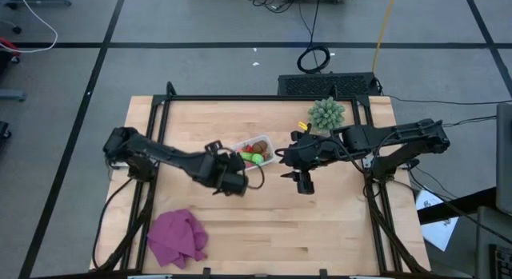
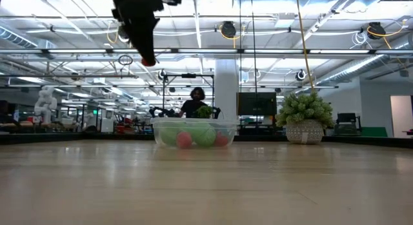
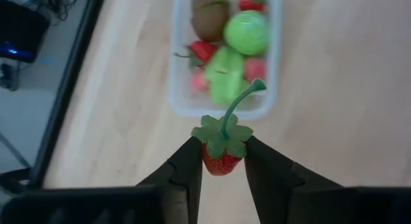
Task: Pick and placing Produce into tupperware
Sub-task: Put the red strawberry into the transparent container
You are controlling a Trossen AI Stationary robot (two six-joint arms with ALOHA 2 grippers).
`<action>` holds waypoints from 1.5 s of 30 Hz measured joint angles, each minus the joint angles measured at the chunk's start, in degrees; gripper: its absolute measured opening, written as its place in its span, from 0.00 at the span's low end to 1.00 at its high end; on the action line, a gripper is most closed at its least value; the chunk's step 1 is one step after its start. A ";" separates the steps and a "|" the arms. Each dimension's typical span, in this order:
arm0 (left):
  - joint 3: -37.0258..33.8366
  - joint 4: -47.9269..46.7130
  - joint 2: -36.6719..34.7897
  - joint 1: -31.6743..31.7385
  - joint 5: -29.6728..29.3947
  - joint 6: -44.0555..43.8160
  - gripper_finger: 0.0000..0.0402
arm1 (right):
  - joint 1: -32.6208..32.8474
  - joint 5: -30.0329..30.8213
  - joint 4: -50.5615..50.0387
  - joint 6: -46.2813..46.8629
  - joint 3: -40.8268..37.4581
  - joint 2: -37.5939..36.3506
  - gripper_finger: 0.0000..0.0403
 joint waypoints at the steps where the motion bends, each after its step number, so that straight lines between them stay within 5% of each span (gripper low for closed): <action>1: 0.00 0.02 0.00 1.14 -0.10 1.29 0.26 | 0.00 0.00 -0.22 -0.02 0.00 0.00 0.48; 11: -4.96 9.16 0.00 11.88 -0.55 15.33 0.29 | 0.00 0.00 -3.99 -1.28 0.00 0.00 0.48; 19: -11.35 22.69 0.02 18.89 6.16 24.05 0.29 | 0.00 0.00 -5.37 -2.52 0.00 0.00 0.48; 30: -15.89 30.45 0.02 23.64 16.92 27.42 0.29 | -0.13 0.00 -5.35 -4.60 0.00 0.02 0.48; 45: -15.93 31.65 0.02 24.59 20.45 27.28 0.29 | -0.12 0.00 -5.32 -4.76 0.00 0.02 0.48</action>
